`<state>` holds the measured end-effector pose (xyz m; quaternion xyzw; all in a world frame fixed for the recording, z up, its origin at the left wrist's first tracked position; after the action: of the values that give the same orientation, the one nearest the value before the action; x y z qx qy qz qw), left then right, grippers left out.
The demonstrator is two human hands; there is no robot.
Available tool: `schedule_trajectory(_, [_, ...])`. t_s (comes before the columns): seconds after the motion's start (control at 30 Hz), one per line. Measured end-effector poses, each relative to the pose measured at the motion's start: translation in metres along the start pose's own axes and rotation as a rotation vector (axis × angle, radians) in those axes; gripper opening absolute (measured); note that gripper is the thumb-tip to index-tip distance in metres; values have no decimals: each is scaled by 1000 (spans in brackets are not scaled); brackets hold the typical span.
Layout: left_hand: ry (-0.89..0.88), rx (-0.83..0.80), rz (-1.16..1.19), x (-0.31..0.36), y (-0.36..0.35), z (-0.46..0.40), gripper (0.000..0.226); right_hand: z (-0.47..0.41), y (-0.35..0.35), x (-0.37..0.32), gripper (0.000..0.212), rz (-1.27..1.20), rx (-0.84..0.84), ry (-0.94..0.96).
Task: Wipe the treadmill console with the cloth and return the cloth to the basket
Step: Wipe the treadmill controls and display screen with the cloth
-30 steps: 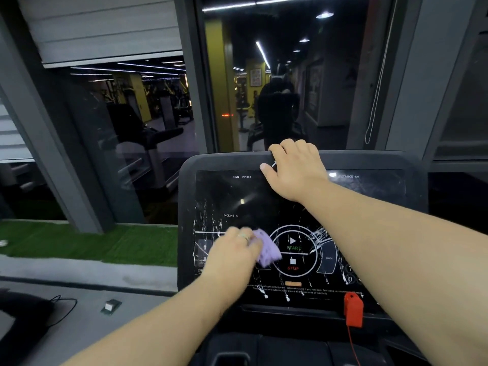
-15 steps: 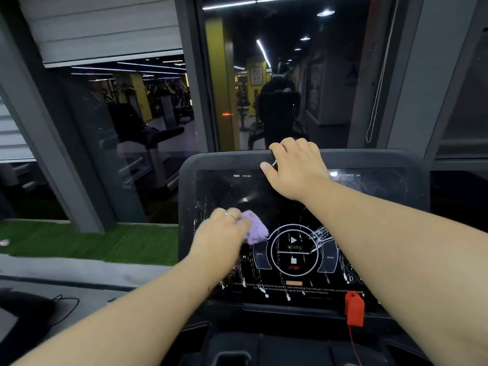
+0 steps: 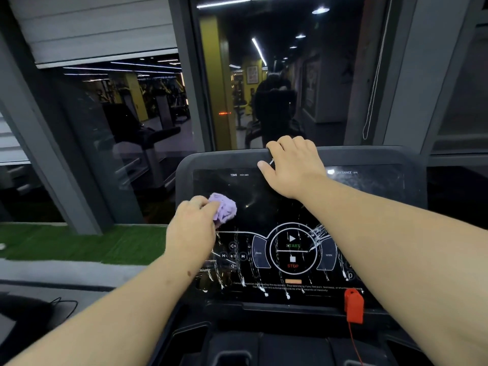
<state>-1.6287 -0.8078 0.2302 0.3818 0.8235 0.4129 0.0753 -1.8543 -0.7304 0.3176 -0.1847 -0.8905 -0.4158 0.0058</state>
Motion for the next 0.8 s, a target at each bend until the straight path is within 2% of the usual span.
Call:
schedule_trajectory(0.07, [49, 21, 75, 8, -11, 22, 25, 0, 0, 0, 54, 1, -4, -2])
schedule_trajectory(0.2, [-114, -96, 17, 6, -15, 30, 25, 0, -1, 0, 55, 1, -13, 3])
schedule_trajectory(0.33, [113, 33, 33, -28, 2, -10, 9, -1, -1, -1, 55, 13, -15, -3])
schedule_trajectory(0.47, [-74, -61, -4, -14, -14, 32, 17, -1, 0, -2, 55, 19, -15, -5])
schedule_trajectory(0.53, [-106, -96, -15, -24, -10, 17, 15, 0, 0, -2, 55, 19, -20, -6])
schedule_trajectory(0.6, [2, -21, 0, -37, -3, -11, 9, 0, 1, -3, 54, 16, -20, -5])
schedule_trajectory(0.67, [98, 51, 65, -36, -1, -11, 14, 0, 2, -3, 55, 14, -18, -5])
schedule_trajectory(0.7, [81, 49, 87, -30, -4, 0, 13, 0, 2, -3, 55, 11, -18, -5])
schedule_trajectory(0.8, [-84, -108, 46, -14, -18, 42, 13, 0, 1, -3, 56, 11, -20, -7])
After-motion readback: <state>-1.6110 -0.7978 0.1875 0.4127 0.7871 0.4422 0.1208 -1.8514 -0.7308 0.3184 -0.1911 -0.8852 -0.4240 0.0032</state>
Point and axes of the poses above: each hand's wrist, its own z-axis away from the middle knuckle, its own y-axis out of the back of the hand, x = y × z, the point moved 5 cm from there along -z, towards the middle knuckle, and after that the axes turned 6 degrees about y, right-handed, at the moved point
